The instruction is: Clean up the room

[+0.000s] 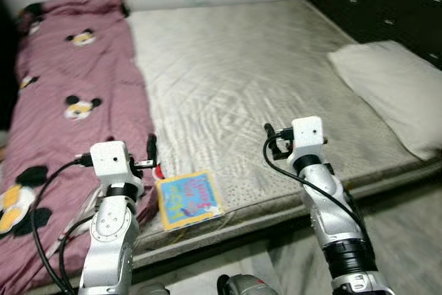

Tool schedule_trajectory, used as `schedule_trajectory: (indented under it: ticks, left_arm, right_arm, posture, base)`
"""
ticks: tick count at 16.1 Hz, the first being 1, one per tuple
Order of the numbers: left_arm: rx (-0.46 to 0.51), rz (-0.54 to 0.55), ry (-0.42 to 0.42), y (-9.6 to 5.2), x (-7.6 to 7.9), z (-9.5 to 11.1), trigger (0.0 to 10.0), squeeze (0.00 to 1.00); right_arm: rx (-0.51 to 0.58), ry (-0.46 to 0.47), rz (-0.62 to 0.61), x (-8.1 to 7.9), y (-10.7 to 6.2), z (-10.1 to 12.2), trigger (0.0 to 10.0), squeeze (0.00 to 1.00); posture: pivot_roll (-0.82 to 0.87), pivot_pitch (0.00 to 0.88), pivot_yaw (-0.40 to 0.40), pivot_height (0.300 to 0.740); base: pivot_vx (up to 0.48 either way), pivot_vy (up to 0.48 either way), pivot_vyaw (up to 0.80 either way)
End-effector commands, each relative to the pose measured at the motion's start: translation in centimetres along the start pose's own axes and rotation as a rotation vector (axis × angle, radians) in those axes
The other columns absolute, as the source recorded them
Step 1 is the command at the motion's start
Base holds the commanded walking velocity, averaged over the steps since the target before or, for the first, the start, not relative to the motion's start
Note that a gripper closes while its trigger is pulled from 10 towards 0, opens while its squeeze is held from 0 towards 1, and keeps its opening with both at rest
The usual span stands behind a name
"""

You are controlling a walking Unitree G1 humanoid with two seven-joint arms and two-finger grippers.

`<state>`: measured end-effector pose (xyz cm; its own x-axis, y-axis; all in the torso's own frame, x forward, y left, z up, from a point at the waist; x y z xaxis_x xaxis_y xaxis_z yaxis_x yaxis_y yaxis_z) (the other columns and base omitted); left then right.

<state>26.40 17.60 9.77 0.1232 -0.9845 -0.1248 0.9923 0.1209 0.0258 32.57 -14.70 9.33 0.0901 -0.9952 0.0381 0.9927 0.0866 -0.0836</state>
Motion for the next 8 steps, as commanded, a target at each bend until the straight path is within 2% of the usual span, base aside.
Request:
schedule_trajectory:
  ticks: [1, 2, 3, 5, 7, 8]
  left_arm:
    - [-0.053, 0.128, 0.105, 0.3, -2.1, -0.6, 10.0, 0.00]
    - [-0.080, 0.126, 0.087, 0.3, -2.5, -0.5, 10.0, 0.00]
    - [-0.030, 0.023, 0.016, 0.2, -2.5, 0.5, 10.0, 0.00]
    - [-0.044, 0.043, -0.054, 0.0, -3.1, 0.3, 10.0, 0.00]
    - [-0.063, 0.065, -0.041, -0.2, -3.0, 0.2, 10.0, 0.00]
    - [-0.047, 0.069, -0.018, -0.3, -2.5, 0.4, 10.0, 0.00]
  right_arm:
    - [0.014, 0.042, -0.043, 0.4, 0.0, 0.7, 10.0, 0.00]
    - [0.021, 0.047, -0.041, 0.2, 0.1, 0.8, 10.0, 0.00]
    - [0.036, 0.052, -0.032, -0.1, 0.2, 1.2, 10.0, 0.00]
    - [0.037, 0.065, -0.038, -0.5, 0.2, 1.1, 10.0, 0.00]
    - [0.031, 0.082, -0.044, -0.5, -0.1, 0.9, 10.0, 0.00]
    - [0.026, 0.077, -0.029, -0.5, -0.4, 0.8, 10.0, 0.00]
  posture:
    - [-0.03, 0.000, -0.021, 0.740]
    - [-0.03, 0.000, -0.019, 0.740]
    - [-0.02, 0.000, -0.008, 0.740]
    - [-0.03, 0.000, -0.009, 0.740]
    - [-0.03, 0.000, -0.025, 0.740]
    - [-0.03, 0.000, -0.038, 0.740]
  base:
    - [0.000, 0.000, -0.72]
    - [0.000, 0.000, 0.00]
    - [0.000, 0.000, 0.00]
    - [0.000, 0.000, 0.00]
    - [0.000, 0.000, 0.00]
    - [0.000, 0.000, 0.00]
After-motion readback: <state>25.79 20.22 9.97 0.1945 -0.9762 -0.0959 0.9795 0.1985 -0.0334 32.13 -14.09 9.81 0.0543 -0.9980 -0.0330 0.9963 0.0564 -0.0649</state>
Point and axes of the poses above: a point about 5 cm out from each wrist's last joint towards the gripper, its own y axis pointing out of the wrist towards the gripper, its own z axis along the axis of the wrist's last joint, x = y × z, the point moved 2 cm from there along y, pointing out of the wrist towards the gripper, and after that the axes turned 6 degrees about y, right-handed, at the moved point
